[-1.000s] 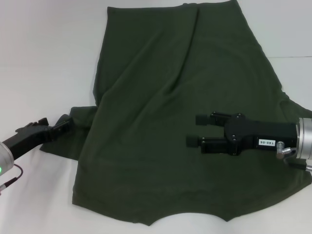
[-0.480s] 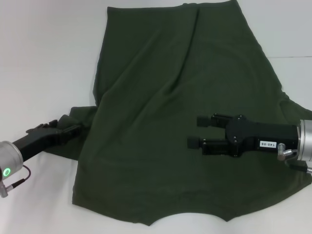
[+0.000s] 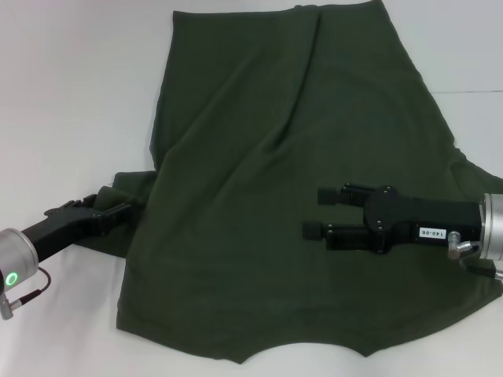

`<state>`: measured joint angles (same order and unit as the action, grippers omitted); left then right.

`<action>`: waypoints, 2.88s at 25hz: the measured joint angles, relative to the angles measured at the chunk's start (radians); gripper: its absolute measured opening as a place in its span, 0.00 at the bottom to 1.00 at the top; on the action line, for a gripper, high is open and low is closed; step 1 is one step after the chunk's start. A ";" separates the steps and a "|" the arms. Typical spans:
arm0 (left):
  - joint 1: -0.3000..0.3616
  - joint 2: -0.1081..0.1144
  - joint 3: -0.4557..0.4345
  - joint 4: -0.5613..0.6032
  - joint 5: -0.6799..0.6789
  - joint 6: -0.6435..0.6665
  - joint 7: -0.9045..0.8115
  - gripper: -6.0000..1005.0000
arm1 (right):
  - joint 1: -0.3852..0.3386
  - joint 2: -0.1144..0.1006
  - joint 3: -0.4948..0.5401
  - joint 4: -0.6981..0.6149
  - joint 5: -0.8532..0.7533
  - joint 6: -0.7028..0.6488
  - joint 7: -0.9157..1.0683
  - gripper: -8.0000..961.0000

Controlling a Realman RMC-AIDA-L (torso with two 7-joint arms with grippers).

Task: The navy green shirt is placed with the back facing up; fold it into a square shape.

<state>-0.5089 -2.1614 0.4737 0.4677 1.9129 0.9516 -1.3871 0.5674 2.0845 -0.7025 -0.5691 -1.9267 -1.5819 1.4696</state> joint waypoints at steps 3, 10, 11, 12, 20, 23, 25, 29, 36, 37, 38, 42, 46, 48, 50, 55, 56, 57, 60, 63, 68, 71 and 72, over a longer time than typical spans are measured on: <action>0.003 0.000 0.002 0.006 0.000 0.003 -0.006 0.84 | -0.001 0.000 0.001 0.000 0.000 -0.003 0.000 0.95; 0.006 0.000 0.002 0.014 0.001 0.001 -0.009 0.62 | -0.001 0.000 0.002 0.000 0.002 -0.004 0.000 0.95; 0.006 0.000 0.002 0.014 0.001 0.000 -0.010 0.60 | -0.001 0.000 0.002 0.000 0.002 -0.004 0.000 0.95; 0.006 0.000 0.002 0.014 0.001 0.000 -0.010 0.57 | -0.001 0.000 0.002 0.000 0.002 -0.004 0.000 0.95; -0.001 0.000 0.002 0.016 0.001 -0.007 -0.010 0.40 | -0.001 0.000 0.004 0.000 0.003 -0.003 0.000 0.95; -0.003 0.000 0.002 0.016 0.000 -0.009 -0.010 0.29 | -0.001 0.000 0.005 0.000 0.003 -0.003 0.000 0.95; -0.004 0.000 0.002 0.016 0.000 -0.010 -0.010 0.20 | -0.001 0.000 0.005 0.000 0.003 -0.002 -0.001 0.95; -0.005 0.002 0.002 0.019 0.000 -0.010 -0.011 0.02 | -0.001 0.000 0.006 0.003 0.004 0.001 -0.004 0.95; 0.032 -0.001 0.001 0.086 0.000 -0.007 -0.043 0.02 | -0.001 0.001 0.033 0.021 0.011 0.000 -0.009 0.95; 0.038 -0.001 0.000 0.095 0.000 -0.007 -0.047 0.02 | -0.001 0.001 0.033 0.025 0.014 0.000 -0.010 0.95; 0.044 -0.001 -0.001 0.106 0.000 -0.008 -0.052 0.02 | -0.001 0.001 0.034 0.030 0.017 0.002 -0.010 0.95; 0.065 0.002 -0.005 0.152 0.001 -0.012 -0.063 0.02 | 0.006 0.003 0.034 0.050 0.027 0.006 -0.014 0.95; 0.073 0.011 -0.006 0.189 0.001 -0.024 -0.074 0.02 | 0.010 0.005 0.033 0.061 0.035 0.007 -0.015 0.95; 0.074 0.015 -0.010 0.201 0.000 -0.032 -0.074 0.02 | 0.010 0.005 0.031 0.065 0.043 0.007 -0.015 0.95; 0.072 0.016 -0.011 0.215 -0.002 -0.046 -0.074 0.02 | 0.010 0.005 0.031 0.069 0.047 0.008 -0.015 0.95; 0.056 0.015 -0.007 0.239 0.000 -0.076 -0.070 0.02 | 0.006 0.005 0.030 0.075 0.053 0.008 -0.015 0.95; 0.052 0.015 -0.006 0.241 0.001 -0.078 -0.069 0.02 | 0.005 0.005 0.030 0.076 0.054 0.009 -0.015 0.95; 0.048 0.016 -0.005 0.243 0.001 -0.078 -0.068 0.02 | 0.005 0.005 0.030 0.076 0.054 0.009 -0.015 0.95; 0.042 0.017 -0.004 0.249 0.001 -0.080 -0.066 0.03 | 0.003 0.005 0.031 0.076 0.054 0.010 -0.015 0.95; 0.031 0.014 -0.003 0.268 0.002 -0.082 -0.065 0.02 | 0.004 0.005 0.031 0.077 0.054 0.010 -0.015 0.95; 0.032 0.002 0.008 0.276 0.002 -0.068 -0.067 0.03 | 0.001 0.004 0.032 0.077 0.054 0.009 -0.015 0.95; 0.042 0.000 0.029 0.276 0.002 -0.023 -0.083 0.03 | 0.000 0.003 0.033 0.077 0.054 0.009 -0.015 0.95; 0.045 0.000 0.033 0.276 0.002 -0.009 -0.087 0.03 | -0.001 0.003 0.033 0.077 0.054 0.009 -0.015 0.95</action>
<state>-0.4643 -2.1613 0.5071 0.7433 1.9145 0.9424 -1.4741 0.5668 2.0872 -0.6695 -0.4923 -1.8729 -1.5731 1.4542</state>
